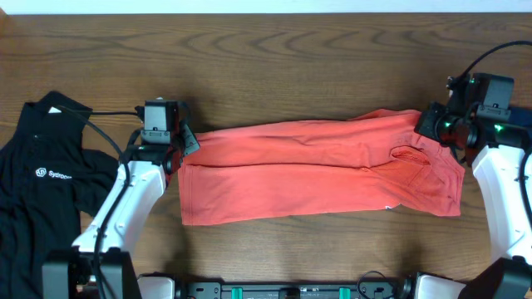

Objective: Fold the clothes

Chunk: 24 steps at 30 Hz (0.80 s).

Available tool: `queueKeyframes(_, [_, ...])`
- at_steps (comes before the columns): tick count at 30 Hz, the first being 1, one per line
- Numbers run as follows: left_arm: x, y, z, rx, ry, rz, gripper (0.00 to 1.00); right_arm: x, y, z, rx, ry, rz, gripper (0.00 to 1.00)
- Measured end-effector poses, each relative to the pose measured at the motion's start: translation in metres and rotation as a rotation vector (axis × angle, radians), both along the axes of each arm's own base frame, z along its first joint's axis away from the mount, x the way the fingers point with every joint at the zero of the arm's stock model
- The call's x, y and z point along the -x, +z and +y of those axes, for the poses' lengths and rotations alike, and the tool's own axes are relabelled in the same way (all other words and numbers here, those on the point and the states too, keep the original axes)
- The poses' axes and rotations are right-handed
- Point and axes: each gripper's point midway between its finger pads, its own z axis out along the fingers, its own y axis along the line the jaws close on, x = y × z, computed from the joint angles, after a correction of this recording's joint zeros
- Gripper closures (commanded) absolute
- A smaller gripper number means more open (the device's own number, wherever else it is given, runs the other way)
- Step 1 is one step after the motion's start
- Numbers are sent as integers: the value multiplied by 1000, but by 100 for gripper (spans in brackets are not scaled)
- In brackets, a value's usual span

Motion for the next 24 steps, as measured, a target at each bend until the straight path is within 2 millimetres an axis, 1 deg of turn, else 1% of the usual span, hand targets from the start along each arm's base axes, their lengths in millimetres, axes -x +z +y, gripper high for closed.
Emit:
queueKeyframes(2, [4, 3, 3, -14, 12, -2, 94, 6, -8, 0, -1, -7, 15, 99])
queueKeyframes(5, [12, 5, 8, -33, 36, -5, 94, 20, -28, 2, -7, -20, 53, 98])
queueKeyframes(7, [20, 3, 11, -45, 46, -2, 94, 31, -42, 3, -15, -30, 78, 99])
queueKeyframes(10, [31, -2, 15, -56, 57, 4, 94, 45, -56, 4, -24, -48, 104, 98])
queueKeyframes(13, [43, -11, 16, -59, 63, 25, 94, 56, -63, 1, -40, -86, 120, 99])
queueKeyframes(16, [51, -20, 17, -55, 74, 48, 94, 61, -67, -7, -57, -136, 133, 99])
queueKeyframes(20, [65, -34, 18, -56, 82, 86, 94, 71, -71, -23, -87, -212, 161, 99])
queueKeyframes(24, [72, -40, 21, -41, 118, 102, 94, 84, -74, -37, -128, -275, 191, 99])
